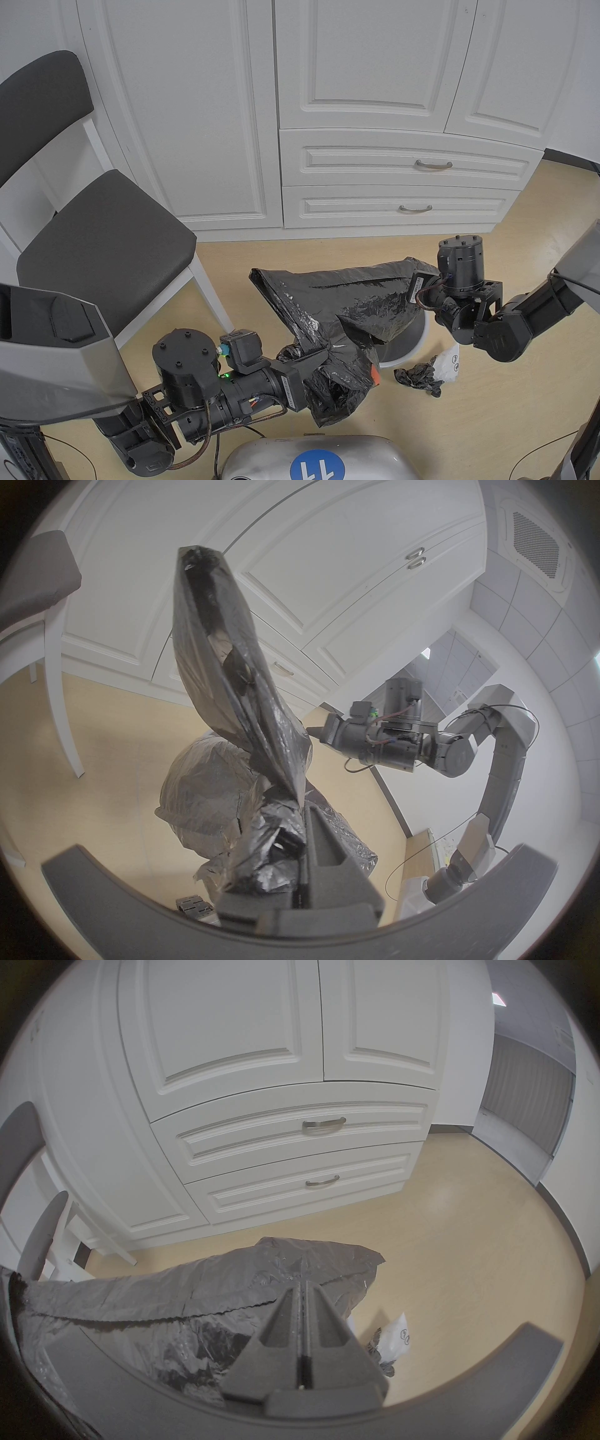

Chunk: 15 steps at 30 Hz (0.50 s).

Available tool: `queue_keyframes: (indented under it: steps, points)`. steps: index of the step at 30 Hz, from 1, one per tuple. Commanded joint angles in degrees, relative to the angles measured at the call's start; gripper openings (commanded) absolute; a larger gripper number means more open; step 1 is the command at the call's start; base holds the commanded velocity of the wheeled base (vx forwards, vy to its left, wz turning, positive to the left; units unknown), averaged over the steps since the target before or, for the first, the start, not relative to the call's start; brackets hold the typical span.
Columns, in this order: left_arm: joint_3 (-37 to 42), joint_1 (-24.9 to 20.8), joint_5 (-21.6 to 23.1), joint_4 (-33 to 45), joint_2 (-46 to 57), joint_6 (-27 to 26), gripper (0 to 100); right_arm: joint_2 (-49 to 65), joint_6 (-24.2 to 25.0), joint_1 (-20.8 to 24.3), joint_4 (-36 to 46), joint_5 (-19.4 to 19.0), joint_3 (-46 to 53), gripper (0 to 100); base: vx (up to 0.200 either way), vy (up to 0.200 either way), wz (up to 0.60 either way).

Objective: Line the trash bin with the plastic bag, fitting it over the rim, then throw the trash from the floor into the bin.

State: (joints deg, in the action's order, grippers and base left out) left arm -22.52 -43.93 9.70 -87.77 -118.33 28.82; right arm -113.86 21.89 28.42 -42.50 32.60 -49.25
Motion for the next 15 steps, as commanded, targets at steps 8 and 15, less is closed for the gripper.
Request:
queue_keyframes:
  steps: [8, 15]
  points:
    - [0.10, -0.01, 0.14, -0.03, -0.41, 0.01, 0, -10.15, 1.84, 1.11, -4.79, -0.08, -3.31, 0, 0.000, 0.000, 0.00]
    - [-0.07, -0.10, 0.05, -0.03, -1.46, 0.01, 0, -16.57, 3.77, 1.64, -4.79, -0.25, -6.21, 0, 0.000, 0.000, 0.00]
